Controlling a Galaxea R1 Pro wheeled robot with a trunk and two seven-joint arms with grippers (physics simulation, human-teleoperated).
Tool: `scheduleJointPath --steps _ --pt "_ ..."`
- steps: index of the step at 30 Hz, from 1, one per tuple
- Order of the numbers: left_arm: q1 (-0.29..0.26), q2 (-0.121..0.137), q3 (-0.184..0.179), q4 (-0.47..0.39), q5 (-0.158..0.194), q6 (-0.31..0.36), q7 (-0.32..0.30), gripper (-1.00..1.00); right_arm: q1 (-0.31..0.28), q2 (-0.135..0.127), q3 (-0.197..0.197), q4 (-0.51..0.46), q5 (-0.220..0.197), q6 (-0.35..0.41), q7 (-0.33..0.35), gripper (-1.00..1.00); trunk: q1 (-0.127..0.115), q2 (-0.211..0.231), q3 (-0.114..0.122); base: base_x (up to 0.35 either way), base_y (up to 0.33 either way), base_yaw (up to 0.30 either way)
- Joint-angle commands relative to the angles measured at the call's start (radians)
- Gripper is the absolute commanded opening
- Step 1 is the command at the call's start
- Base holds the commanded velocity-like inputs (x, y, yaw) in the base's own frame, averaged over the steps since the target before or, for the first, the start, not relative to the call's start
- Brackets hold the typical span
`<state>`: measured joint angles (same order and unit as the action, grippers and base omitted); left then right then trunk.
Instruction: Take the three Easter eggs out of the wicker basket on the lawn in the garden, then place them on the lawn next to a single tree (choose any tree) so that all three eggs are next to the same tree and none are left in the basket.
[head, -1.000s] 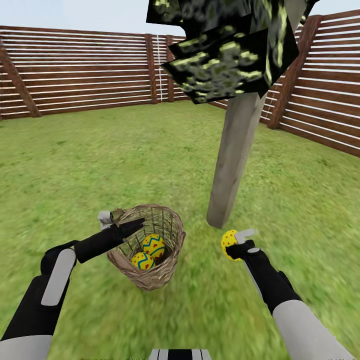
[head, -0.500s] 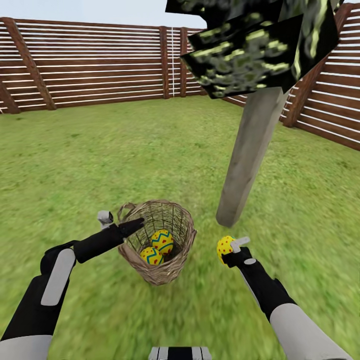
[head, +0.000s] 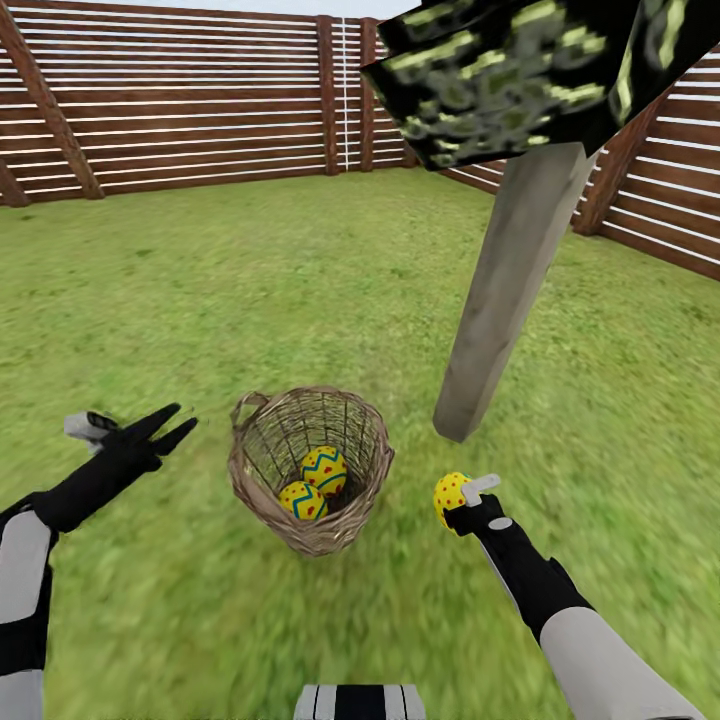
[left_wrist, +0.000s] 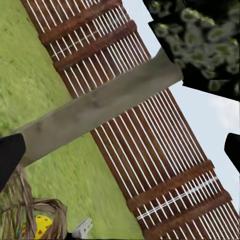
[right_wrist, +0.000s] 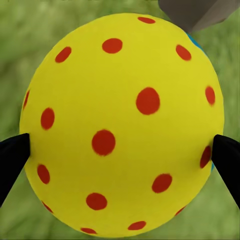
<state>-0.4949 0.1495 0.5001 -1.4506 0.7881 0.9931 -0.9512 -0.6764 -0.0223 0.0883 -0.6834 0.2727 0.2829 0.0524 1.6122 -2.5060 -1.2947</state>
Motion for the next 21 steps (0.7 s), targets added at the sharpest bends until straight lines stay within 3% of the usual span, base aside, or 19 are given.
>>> scheduleJointPath --steps 1,4,6,9,15,17,19,21 --pt "0.0 0.001 0.033 0.002 0.002 0.004 -0.014 1.0 0.0 -0.001 0.002 -0.004 0.011 0.007 0.004 -1.0 0.0 0.0 -0.001 0.0 0.0 0.0" --pt "0.013 0.005 0.152 0.005 0.005 0.003 -0.03 1.0 0.0 -0.001 0.002 -0.004 0.007 0.006 0.004 -1.0 0.001 -0.001 -0.012 0.0 0.0 0.0" --pt "0.021 0.006 0.19 0.005 0.005 0.002 -0.068 1.0 0.0 -0.001 0.002 -0.003 0.006 0.004 0.004 -1.0 0.002 -0.001 -0.02 0.0 0.0 0.0" --pt "0.024 0.007 0.201 0.006 0.004 0.002 -0.16 1.0 -0.002 -0.001 0.001 -0.002 0.004 0.003 0.004 -1.0 0.003 -0.002 -0.032 0.0 0.0 0.0" --pt "0.024 0.006 0.199 0.006 0.005 0.002 -0.172 1.0 -0.02 -0.001 -0.002 0.036 -0.004 0.003 -0.046 -1.0 0.006 -0.004 -0.055 0.0 0.0 0.0" --pt "0.024 0.006 0.198 0.006 0.005 0.002 -0.173 1.0 -0.087 -0.001 -0.004 0.122 -0.007 0.003 -0.107 -1.0 0.007 -0.004 -0.063 0.0 0.0 0.0" --pt "0.024 0.005 0.198 0.006 0.005 0.002 -0.173 1.0 -0.16 -0.001 -0.006 0.267 -0.008 -0.016 -0.132 -1.0 0.008 -0.004 -0.07 0.0 0.0 0.0" --pt "0.024 0.005 0.198 0.007 0.005 0.002 -0.173 1.0 -0.183 -0.001 -0.007 0.329 -0.009 -0.056 -0.138 -1.0 0.009 -0.005 -0.078 0.0 0.0 0.0"
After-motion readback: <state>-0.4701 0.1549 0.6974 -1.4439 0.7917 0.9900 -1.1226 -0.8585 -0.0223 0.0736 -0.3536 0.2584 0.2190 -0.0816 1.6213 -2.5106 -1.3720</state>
